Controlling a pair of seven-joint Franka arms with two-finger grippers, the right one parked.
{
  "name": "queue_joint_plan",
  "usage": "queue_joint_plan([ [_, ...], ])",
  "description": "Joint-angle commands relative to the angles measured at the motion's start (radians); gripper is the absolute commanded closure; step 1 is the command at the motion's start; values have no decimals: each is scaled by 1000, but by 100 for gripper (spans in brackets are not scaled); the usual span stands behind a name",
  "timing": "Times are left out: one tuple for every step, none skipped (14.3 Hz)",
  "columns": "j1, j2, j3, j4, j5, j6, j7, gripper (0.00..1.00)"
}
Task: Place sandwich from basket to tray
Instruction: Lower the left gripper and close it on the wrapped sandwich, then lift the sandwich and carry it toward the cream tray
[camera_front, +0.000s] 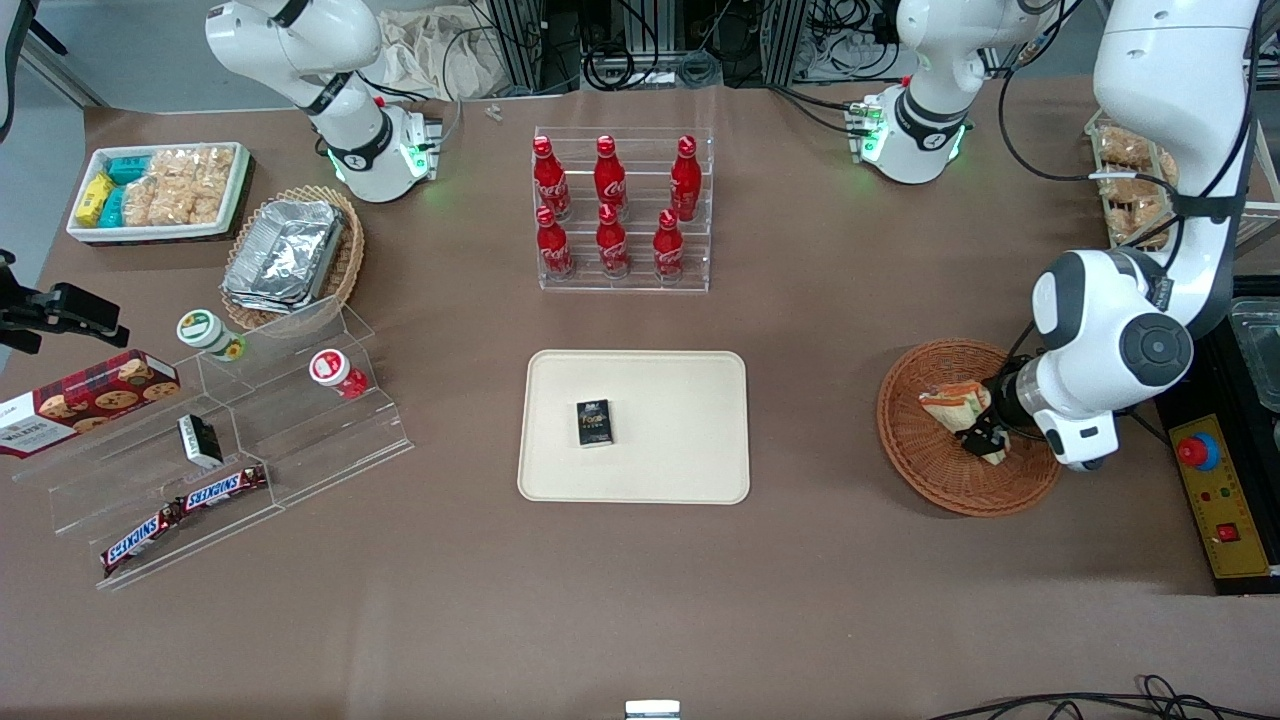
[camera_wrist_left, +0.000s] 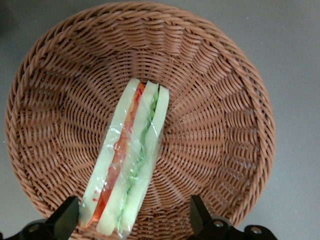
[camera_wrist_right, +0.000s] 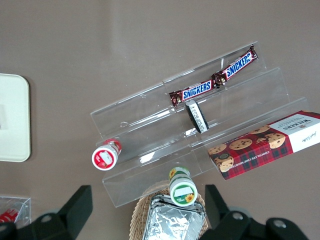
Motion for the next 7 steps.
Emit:
queue_joint_plan([
  [5, 20, -3, -10, 16, 34, -29, 0],
  [5, 26, -3, -10, 16, 37, -38, 0],
  [5, 35, -3, -9, 16, 42, -49, 0],
  [5, 38, -3, -9, 16, 45, -56, 0],
  [5, 48, -3, -7, 16, 45, -58, 0],
  [5, 54, -3, -7, 16, 46, -58, 0],
  [3, 66, -3, -2, 16, 48, -60, 6],
])
